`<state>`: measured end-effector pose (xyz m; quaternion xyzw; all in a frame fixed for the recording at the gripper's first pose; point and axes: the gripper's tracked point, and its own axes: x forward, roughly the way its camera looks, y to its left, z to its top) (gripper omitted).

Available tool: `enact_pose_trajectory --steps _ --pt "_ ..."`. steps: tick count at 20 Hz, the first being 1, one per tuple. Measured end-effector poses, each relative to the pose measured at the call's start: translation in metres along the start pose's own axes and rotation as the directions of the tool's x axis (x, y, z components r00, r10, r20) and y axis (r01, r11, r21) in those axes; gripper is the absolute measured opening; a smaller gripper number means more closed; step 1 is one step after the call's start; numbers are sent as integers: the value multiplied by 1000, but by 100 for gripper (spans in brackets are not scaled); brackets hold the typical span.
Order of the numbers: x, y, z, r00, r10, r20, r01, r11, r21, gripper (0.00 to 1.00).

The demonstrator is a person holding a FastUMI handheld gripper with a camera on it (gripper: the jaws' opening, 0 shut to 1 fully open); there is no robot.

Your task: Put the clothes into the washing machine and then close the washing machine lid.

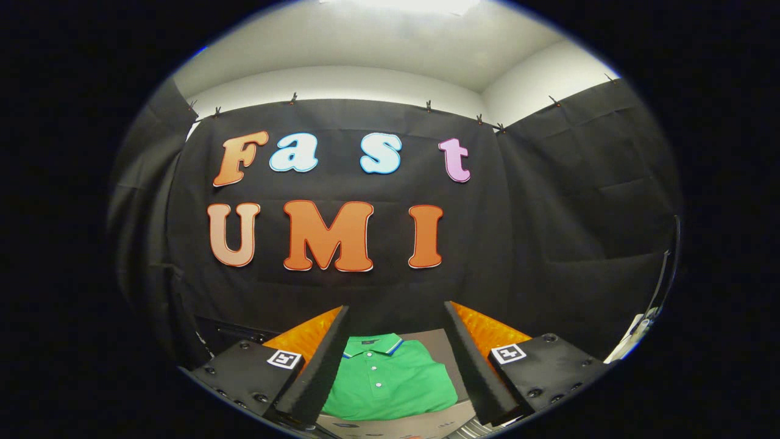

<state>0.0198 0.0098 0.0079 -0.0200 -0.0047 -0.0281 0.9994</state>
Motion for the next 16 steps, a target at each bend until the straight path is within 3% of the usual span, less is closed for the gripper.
enact_pose_trajectory --steps 3,6,10,12,16 --pt "30 1 -4 996 25 -88 -23 999 26 97" --pt "70 10 -27 962 72 -263 -71 997 12 97" --pt "111 26 -58 881 116 -459 -136 991 -10 97" --pt "127 28 -81 832 97 -546 -142 989 -40 97" --pt "145 39 -136 709 88 -700 -160 986 -38 98"
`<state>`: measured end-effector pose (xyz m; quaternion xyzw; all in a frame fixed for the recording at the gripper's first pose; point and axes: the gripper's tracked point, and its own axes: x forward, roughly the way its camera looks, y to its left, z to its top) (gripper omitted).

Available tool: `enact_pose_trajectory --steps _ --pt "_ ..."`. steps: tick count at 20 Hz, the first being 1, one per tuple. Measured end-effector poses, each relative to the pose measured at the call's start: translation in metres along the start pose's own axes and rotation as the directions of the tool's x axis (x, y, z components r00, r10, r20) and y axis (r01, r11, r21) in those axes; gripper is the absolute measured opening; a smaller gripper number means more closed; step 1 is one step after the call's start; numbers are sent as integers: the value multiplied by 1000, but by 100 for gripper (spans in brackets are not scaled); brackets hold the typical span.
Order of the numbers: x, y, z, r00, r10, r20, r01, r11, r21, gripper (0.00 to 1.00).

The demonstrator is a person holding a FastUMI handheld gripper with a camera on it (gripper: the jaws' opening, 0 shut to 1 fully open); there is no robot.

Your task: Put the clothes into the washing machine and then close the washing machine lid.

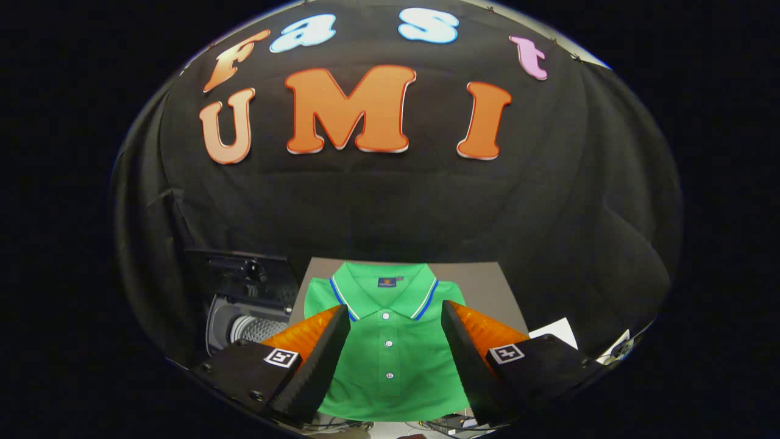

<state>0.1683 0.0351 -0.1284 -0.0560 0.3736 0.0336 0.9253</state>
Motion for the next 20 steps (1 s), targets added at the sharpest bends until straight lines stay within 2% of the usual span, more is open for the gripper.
enact_pose_trajectory --steps 3,5,9,12,14,15,16,17,18,20 --pt "22 6 -25 989 28 -146 -25 1000 17 98" --pt "30 10 -45 961 59 -269 -57 998 16 98" --pt "44 0 -64 903 58 -426 -35 998 61 99" --pt "58 6 -79 861 74 -503 -40 996 79 100" --pt "60 10 -91 818 89 -569 -79 996 42 100" --pt "67 9 -84 832 79 -549 -71 997 36 100" --pt "64 9 -91 801 93 -591 -83 996 45 100" --pt "64 8 -87 807 93 -583 -81 996 46 100" --pt "65 8 -91 785 94 -612 -91 995 36 100" --pt "66 7 -90 767 95 -634 -100 995 27 100"
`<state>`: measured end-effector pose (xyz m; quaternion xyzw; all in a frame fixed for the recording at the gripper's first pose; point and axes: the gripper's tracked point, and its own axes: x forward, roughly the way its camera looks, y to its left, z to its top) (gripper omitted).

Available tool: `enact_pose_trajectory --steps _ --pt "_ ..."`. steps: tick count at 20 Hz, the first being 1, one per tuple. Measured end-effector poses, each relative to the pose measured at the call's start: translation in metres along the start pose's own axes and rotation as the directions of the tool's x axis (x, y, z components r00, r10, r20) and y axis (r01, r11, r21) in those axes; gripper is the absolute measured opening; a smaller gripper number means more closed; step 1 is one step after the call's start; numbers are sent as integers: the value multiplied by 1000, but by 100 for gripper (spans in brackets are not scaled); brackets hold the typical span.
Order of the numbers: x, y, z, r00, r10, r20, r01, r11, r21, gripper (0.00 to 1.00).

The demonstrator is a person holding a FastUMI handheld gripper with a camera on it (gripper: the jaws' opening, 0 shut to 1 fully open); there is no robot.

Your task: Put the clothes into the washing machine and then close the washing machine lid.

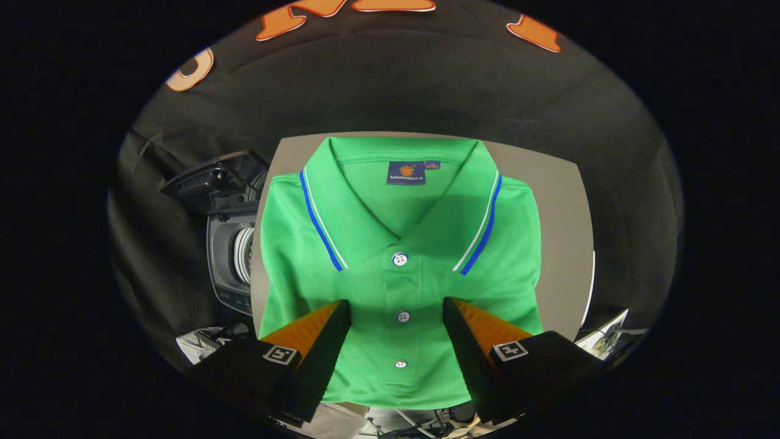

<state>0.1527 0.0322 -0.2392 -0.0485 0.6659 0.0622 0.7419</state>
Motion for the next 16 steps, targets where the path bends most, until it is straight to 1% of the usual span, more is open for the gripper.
enact_pose_trajectory --steps 2,5,10,11,14,15,16 --pt "-1 -1 0 1000 2 -29 -2 1000 -1 100" --pt "0 -2 2 1000 4 -29 -4 1000 -7 98" --pt "0 -7 3 1000 17 9 -17 1000 7 51" --pt "0 -6 3 1000 20 20 -20 1000 -8 43" --pt "1 -6 3 996 22 88 -19 999 -35 32" --pt "-2 -7 4 992 29 122 -22 998 -52 26" --pt "-2 -8 3 986 27 162 -19 999 -49 22"
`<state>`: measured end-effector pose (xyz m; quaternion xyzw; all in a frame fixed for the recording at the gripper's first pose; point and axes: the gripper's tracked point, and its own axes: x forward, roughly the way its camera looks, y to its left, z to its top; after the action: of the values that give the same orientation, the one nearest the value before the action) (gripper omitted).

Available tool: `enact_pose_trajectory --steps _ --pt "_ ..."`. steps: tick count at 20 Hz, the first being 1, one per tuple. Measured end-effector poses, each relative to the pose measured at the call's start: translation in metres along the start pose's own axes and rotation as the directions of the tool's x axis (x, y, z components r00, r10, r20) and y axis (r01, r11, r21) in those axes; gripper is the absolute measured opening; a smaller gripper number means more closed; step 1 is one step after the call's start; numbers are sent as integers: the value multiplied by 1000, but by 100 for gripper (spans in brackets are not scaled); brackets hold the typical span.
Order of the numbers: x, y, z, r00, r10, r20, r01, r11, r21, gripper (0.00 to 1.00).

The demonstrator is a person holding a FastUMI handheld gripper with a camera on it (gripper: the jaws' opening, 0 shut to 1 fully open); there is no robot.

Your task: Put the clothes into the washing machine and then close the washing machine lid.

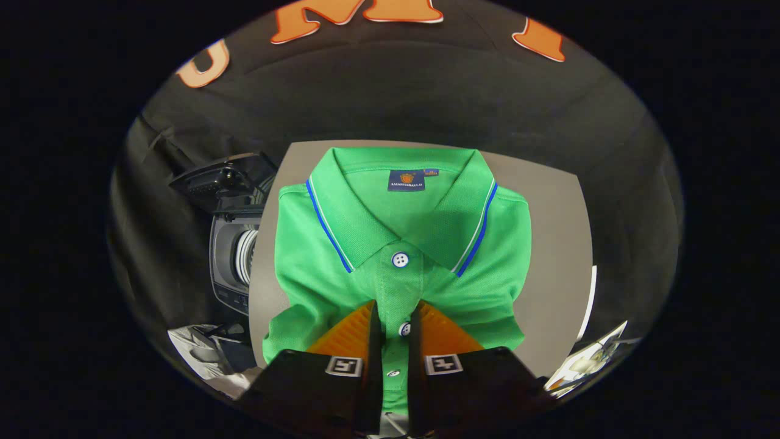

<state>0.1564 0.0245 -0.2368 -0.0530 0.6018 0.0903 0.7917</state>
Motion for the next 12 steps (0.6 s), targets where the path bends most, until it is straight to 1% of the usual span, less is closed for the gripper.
enact_pose_trajectory --steps 1,2,3,4,5,6,7,8,9,10,11,12 --pt "-1 -2 3 998 10 59 -10 1000 -1 18" --pt "0 -4 4 992 17 128 -19 1000 14 18" --pt "0 -5 6 973 17 232 -25 999 31 18" --pt "1 -8 11 932 7 363 -25 999 43 18" --pt "0 -10 15 863 -9 505 -19 999 49 18" --pt "-2 -12 17 774 -30 632 -9 998 59 18" --pt "-2 -16 19 684 -62 726 -1 996 86 18" --pt "-4 -24 20 602 -111 791 5 991 136 18" --pt "-2 -24 25 540 -162 826 6 982 189 18" --pt "2 -23 29 486 -200 851 9 975 224 18" --pt "1 -21 32 450 -226 864 12 969 247 14" --pt "2 -19 30 422 -225 878 17 970 241 9"
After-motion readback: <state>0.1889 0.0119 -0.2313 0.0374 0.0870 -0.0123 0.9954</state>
